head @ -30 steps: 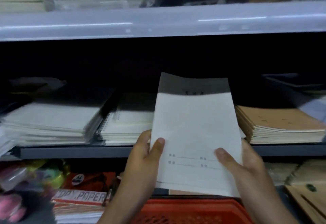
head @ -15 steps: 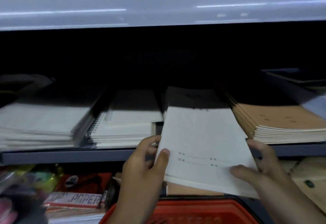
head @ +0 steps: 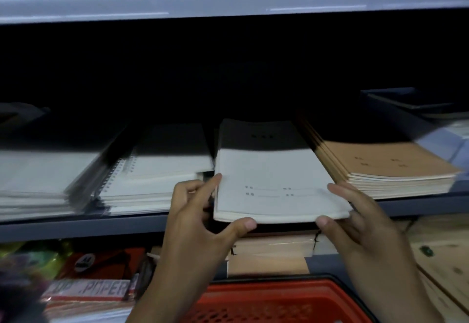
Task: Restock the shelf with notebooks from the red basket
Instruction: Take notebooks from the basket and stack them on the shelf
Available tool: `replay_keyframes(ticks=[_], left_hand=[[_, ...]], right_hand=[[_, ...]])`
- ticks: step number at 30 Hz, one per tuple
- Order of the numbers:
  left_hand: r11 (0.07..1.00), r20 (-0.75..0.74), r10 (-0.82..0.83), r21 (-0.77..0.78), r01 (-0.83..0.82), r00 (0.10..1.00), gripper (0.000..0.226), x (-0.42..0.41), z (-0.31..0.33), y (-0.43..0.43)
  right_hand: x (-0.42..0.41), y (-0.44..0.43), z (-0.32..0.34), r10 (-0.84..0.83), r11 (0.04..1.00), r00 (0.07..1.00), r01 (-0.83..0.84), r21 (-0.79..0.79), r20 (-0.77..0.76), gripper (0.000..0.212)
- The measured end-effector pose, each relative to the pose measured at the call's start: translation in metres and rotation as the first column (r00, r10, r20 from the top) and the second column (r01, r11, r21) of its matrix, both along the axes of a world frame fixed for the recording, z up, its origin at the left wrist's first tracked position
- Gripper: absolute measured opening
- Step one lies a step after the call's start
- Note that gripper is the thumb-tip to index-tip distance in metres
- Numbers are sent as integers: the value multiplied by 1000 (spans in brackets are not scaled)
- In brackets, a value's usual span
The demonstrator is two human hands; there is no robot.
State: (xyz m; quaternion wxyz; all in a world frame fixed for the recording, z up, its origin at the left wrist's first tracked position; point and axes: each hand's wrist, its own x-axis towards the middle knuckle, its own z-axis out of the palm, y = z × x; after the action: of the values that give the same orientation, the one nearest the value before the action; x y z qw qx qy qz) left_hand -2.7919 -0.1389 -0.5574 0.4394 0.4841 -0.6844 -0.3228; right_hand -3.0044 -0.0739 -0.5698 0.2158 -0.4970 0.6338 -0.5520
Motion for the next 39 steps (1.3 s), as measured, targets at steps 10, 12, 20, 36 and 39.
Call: replay_keyframes(ticks=[10,12,20,36,39], left_hand=[[998,51,61,-37,-60,997,75,-2,-11,-17],[995,46,95,-47,-93,994,73,-5,-11,-20],[965,8,262,-26,-262,965,62,-16,-9,-25],[980,91,109,-179,-92,990,21,5,-97,47],[934,109,99,331,-130,989,10,14,-145,44]], right_hand=[[3,-20,-14,-207,978,878,198,-67,-432,46],[4,-24,-15,-208,978,877,197,-70,-434,45],[-1,-35,-16,-235,972,879,213,-100,-415,29],[56,15,-50,-95,992,914,53,-116,-394,18],[76,18,-91,-6,999,938,23,44,-347,13]])
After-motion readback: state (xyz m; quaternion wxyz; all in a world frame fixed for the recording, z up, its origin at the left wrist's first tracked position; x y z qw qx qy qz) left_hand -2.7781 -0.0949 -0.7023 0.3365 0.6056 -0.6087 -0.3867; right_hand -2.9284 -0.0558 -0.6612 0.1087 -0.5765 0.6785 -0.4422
